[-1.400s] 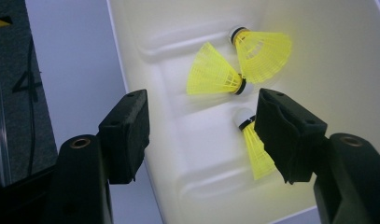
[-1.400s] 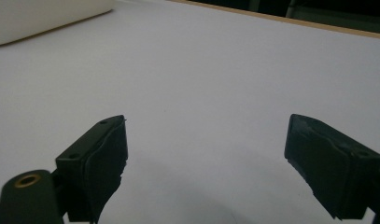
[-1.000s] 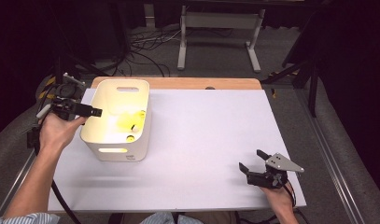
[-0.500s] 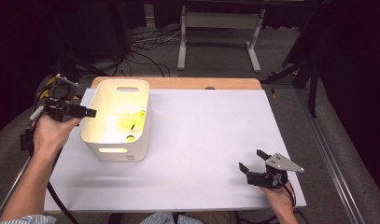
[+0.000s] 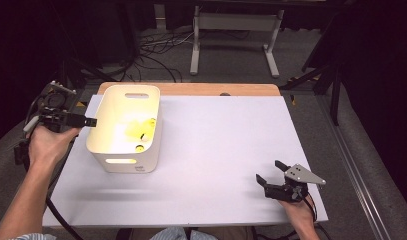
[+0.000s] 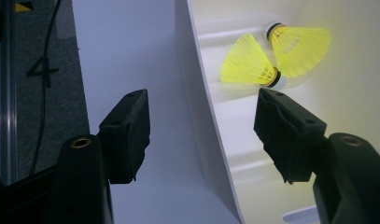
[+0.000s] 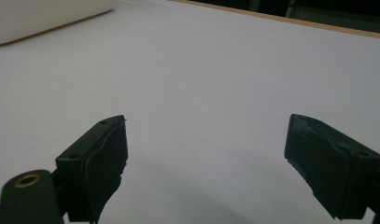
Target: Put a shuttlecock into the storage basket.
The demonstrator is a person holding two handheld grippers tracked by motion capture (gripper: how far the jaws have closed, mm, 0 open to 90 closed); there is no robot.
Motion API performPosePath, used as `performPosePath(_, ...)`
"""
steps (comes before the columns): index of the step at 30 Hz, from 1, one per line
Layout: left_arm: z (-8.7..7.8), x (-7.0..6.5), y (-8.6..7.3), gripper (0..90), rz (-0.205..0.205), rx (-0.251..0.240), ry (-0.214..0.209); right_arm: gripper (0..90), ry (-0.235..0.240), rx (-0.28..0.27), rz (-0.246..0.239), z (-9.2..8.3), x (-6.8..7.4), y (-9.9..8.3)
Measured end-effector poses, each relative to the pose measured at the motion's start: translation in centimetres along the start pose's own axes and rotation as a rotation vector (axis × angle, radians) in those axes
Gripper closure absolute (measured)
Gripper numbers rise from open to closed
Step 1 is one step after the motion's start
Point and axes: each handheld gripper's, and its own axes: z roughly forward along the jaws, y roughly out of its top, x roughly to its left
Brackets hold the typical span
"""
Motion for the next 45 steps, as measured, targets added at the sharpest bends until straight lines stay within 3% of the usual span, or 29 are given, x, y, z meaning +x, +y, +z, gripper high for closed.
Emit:
performPosePath(40, 0.0, 2.6, -3.1, 37.9, -0.086, -0.019, 0.012, 13.8, -0.002, -0.002, -0.001, 0.0, 0.0, 0.0)
performPosePath(45, 0.1, 2.6, -3.4, 37.2, -0.078, -0.017, 0.018, 13.8, -0.002, -0.001, -0.002, 0.0, 0.0, 0.0)
